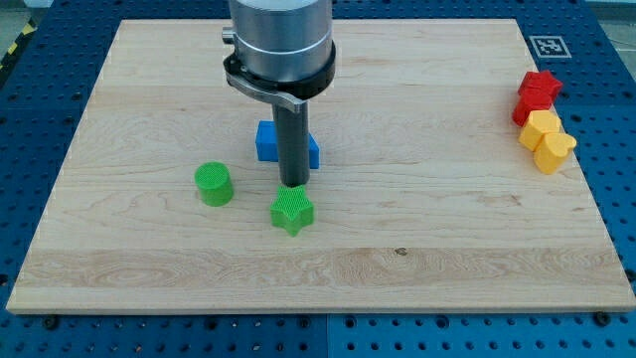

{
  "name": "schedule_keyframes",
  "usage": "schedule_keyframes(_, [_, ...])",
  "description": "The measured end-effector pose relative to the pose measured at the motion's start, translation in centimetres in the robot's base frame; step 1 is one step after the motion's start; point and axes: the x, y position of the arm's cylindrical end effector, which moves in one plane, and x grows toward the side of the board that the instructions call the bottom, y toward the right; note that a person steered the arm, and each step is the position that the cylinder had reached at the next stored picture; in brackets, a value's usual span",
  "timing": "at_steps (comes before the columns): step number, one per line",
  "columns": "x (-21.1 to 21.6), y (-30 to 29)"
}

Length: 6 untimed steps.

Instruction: Tap the right side of the green star

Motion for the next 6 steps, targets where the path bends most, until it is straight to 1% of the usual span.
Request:
schedule_keyframes(1, [0.5, 1.6])
schedule_keyframes(3, [4.6, 5.9])
schedule_keyframes(4, [7.2, 5.9])
schedule_keyframes(6, [7.4, 5.2])
